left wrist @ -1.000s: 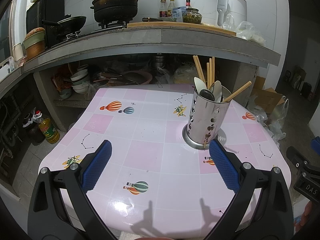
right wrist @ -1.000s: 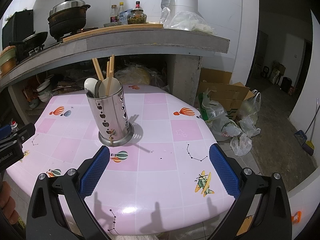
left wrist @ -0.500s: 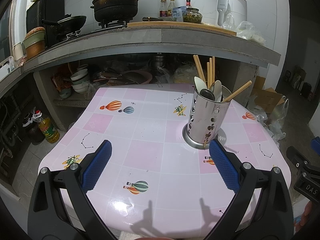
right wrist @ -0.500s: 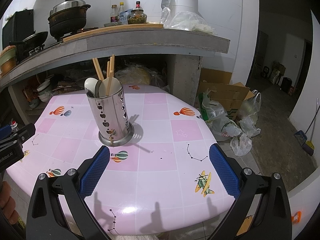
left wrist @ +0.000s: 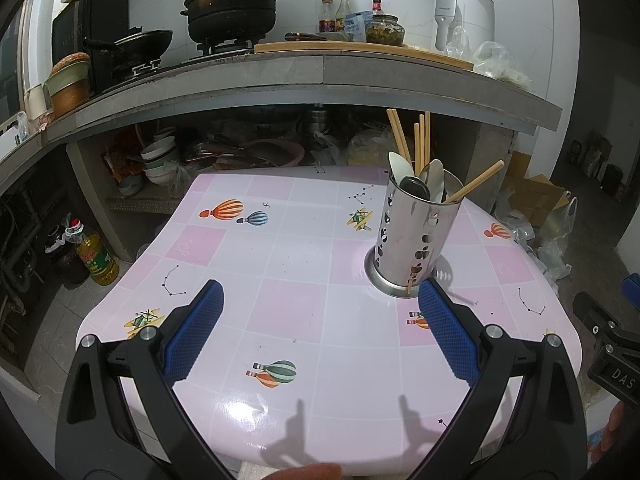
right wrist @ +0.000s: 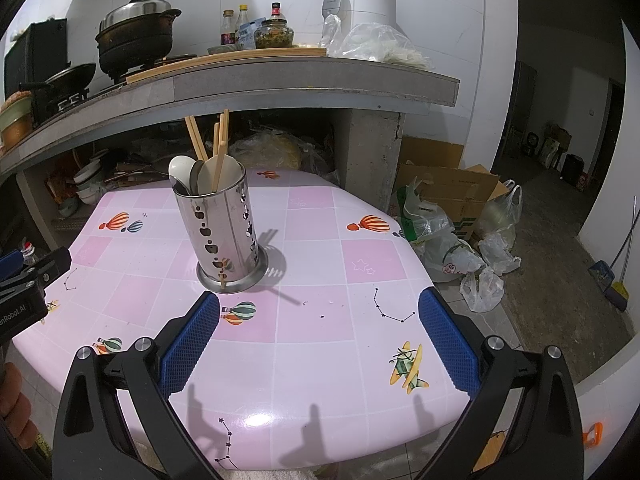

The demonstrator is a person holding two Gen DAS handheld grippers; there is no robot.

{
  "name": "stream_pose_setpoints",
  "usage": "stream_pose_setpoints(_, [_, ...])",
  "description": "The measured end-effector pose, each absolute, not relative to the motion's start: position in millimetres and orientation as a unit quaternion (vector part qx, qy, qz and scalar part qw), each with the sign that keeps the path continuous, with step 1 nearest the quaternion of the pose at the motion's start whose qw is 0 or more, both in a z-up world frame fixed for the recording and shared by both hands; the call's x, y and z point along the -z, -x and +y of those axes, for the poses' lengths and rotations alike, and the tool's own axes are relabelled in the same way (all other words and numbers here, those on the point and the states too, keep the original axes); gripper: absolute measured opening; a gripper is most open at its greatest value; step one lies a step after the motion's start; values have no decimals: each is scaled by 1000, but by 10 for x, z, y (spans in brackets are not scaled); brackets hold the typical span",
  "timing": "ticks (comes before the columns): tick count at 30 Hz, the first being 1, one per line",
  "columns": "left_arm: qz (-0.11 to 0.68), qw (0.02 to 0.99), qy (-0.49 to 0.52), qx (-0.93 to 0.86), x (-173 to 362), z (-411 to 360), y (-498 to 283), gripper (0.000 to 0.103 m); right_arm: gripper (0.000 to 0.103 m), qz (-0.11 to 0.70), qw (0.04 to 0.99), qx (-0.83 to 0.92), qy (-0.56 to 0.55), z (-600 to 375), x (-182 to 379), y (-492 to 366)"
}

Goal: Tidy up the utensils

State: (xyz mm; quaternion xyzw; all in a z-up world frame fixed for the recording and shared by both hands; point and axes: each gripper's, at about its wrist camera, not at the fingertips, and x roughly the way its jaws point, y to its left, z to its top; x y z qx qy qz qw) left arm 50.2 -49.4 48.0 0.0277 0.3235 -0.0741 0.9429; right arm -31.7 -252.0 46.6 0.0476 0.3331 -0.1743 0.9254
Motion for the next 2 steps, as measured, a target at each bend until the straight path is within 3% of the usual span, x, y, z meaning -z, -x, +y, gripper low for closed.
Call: stream_pose_setpoints(2, [325,942,-28,76,-474,-489,-504,94,97,333,925,174,-47,-2520,-465,317])
